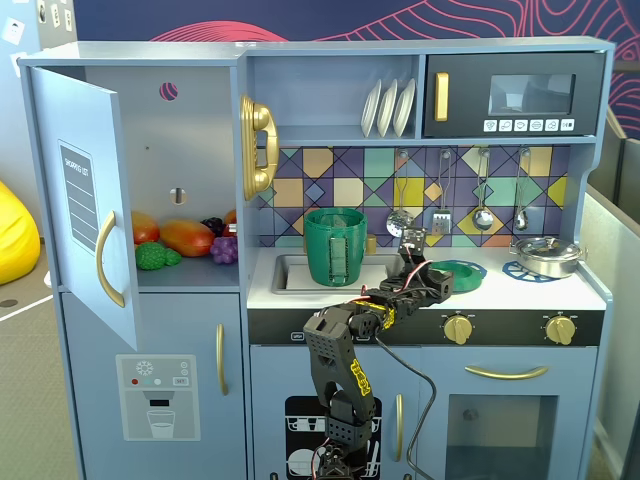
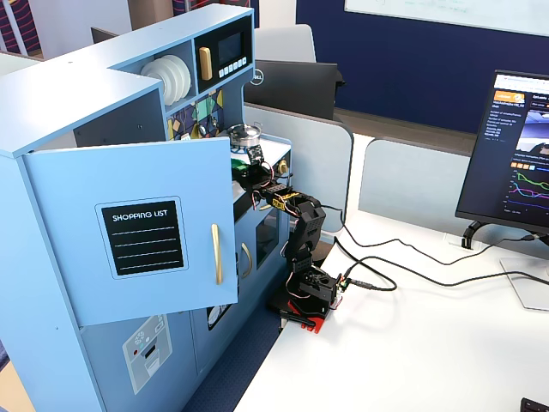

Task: Pick up the lid from the counter and put it on the green recipient

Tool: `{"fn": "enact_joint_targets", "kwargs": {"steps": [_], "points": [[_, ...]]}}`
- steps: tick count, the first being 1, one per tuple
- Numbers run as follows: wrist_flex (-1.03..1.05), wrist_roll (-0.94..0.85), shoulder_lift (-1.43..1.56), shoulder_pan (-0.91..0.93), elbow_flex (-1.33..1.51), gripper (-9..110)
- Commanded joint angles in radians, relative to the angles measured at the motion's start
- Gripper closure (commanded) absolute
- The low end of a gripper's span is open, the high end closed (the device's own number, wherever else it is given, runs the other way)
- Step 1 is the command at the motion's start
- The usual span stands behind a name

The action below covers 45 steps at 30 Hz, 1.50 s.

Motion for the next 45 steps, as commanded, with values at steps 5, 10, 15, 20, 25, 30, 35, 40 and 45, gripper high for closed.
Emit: {"fn": "enact_joint_targets", "kwargs": {"steps": [5, 10, 15, 20, 25, 30, 35, 40, 45], "points": [[-0.026, -0.014, 0.014, -0.015, 0.002, 101], [-0.026, -0.011, 0.028, -0.011, -0.009, 101], [0.012, 0.009, 0.075, -0.014, -0.069, 101], [0.101, 0.029, 0.153, -0.035, -0.149, 101], [0.229, 0.051, 0.229, -0.072, -0.261, 101], [0.350, 0.067, 0.270, -0.117, -0.380, 101], [0.434, 0.061, 0.288, -0.178, -0.482, 101], [0.512, 0.060, 0.288, -0.261, -0.583, 101], [0.540, 0.052, 0.290, -0.344, -0.632, 101]]}}
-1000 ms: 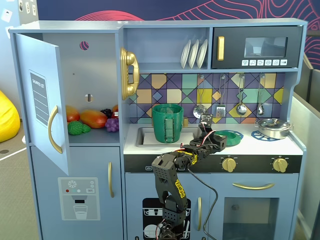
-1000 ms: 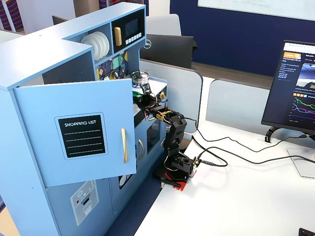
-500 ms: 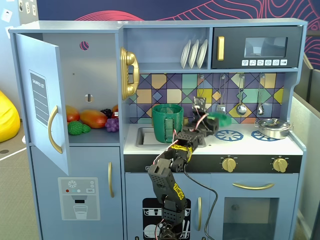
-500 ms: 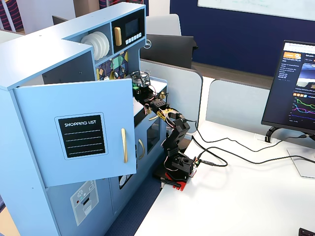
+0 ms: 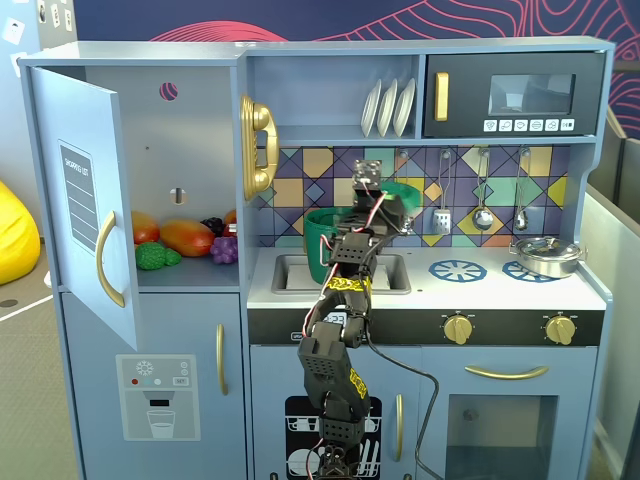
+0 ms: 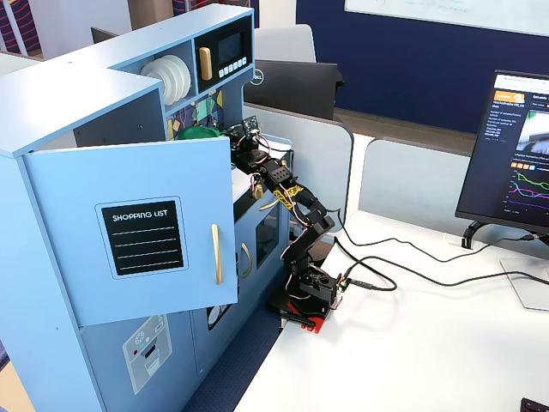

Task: Pick up the lid from the counter and put it on the green recipient

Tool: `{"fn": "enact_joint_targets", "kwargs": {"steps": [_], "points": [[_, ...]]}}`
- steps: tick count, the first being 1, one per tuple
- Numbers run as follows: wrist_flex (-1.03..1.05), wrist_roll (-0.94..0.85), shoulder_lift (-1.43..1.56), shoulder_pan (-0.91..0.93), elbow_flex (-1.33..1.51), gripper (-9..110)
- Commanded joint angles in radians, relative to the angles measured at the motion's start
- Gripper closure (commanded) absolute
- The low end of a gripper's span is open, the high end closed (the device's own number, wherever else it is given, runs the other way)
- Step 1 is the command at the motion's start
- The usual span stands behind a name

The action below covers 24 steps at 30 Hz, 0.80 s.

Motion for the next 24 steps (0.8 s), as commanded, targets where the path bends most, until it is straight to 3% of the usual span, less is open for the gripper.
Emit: {"fn": "enact_joint_targets", "kwargs": {"steps": [1, 24], "points": [[0.018, -0.011, 0.067, -0.071, -0.114, 101], [0.069, -0.049, 0.032, -0.218, -0.095, 101]]}}
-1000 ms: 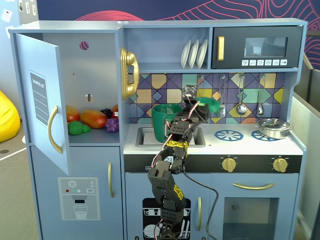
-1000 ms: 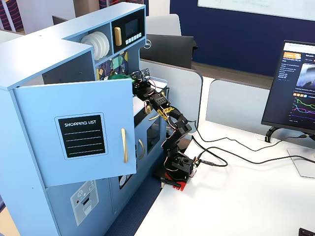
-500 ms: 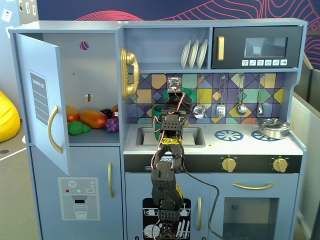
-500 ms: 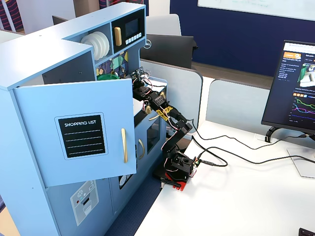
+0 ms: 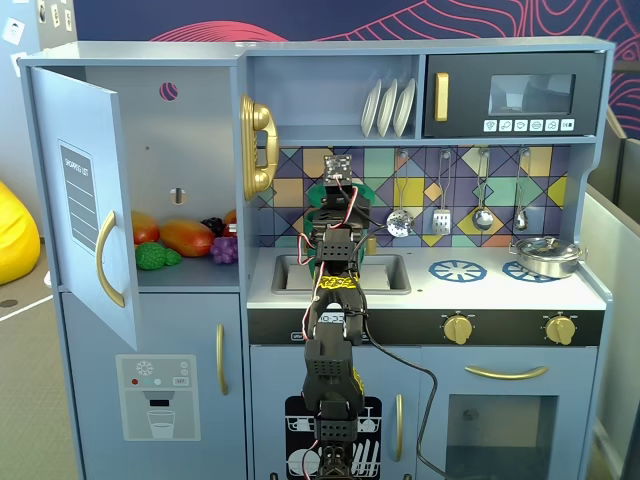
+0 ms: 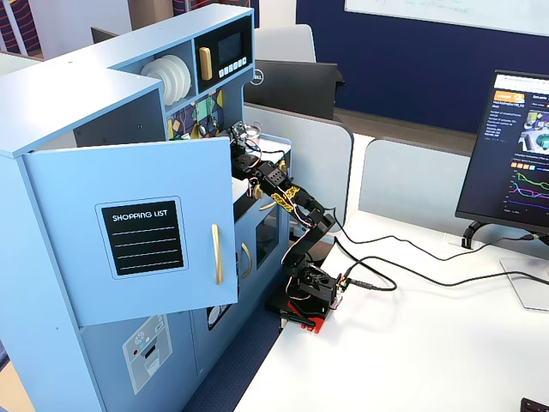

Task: Pick up the lid from the counter and put it on the green recipient

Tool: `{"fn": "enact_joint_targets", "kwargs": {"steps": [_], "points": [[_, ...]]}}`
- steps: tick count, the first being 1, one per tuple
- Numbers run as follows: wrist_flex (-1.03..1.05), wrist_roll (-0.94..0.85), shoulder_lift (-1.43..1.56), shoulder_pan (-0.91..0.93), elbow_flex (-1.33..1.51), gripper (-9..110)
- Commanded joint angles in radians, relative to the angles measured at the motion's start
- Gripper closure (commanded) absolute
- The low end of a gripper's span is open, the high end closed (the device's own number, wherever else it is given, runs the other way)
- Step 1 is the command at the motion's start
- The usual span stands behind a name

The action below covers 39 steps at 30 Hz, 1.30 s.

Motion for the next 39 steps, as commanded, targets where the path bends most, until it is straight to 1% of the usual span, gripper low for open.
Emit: {"fn": "enact_joint_targets", "kwargs": {"steps": [1, 11, 23, 39], "points": [[-0.002, -0.021, 0.032, -0.028, -0.058, 101], [-0.005, -0.043, -0.008, -0.054, -0.055, 101], [0.009, -0.071, -0.055, -0.038, -0.049, 101], [0.032, -0.075, -0.034, -0.017, 0.020, 101]]}}
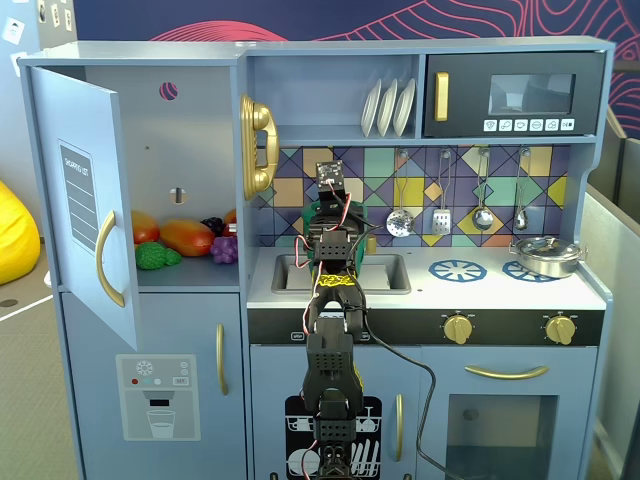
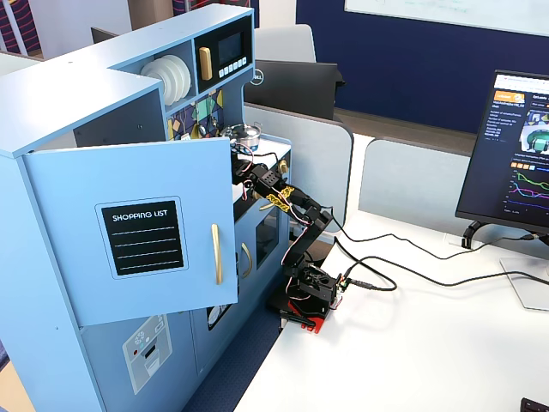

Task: Pick up the lid from the counter and put it on the green recipient

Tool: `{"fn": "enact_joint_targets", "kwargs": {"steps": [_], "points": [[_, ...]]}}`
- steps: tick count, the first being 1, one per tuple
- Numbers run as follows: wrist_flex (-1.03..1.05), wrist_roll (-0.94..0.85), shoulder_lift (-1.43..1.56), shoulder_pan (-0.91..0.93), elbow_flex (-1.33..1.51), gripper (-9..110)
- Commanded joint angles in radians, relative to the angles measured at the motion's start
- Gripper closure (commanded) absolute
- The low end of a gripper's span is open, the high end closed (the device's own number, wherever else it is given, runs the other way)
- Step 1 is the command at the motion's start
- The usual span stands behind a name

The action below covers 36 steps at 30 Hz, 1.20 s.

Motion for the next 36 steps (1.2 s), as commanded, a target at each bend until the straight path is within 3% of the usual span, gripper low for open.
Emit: {"fn": "enact_joint_targets", "kwargs": {"steps": [1, 11, 14, 21, 28, 36], "points": [[0.006, -0.015, 0.037, 0.023, 0.003, 101], [0.031, -0.020, 0.084, 0.035, 0.074, 100], [0.026, 0.020, 0.084, 0.052, 0.072, 79], [-0.054, 0.081, 0.077, 0.051, 0.058, 53], [-0.064, 0.064, 0.098, 0.046, 0.041, 51], [0.103, 0.029, 0.347, 0.029, 0.215, 52]]}}
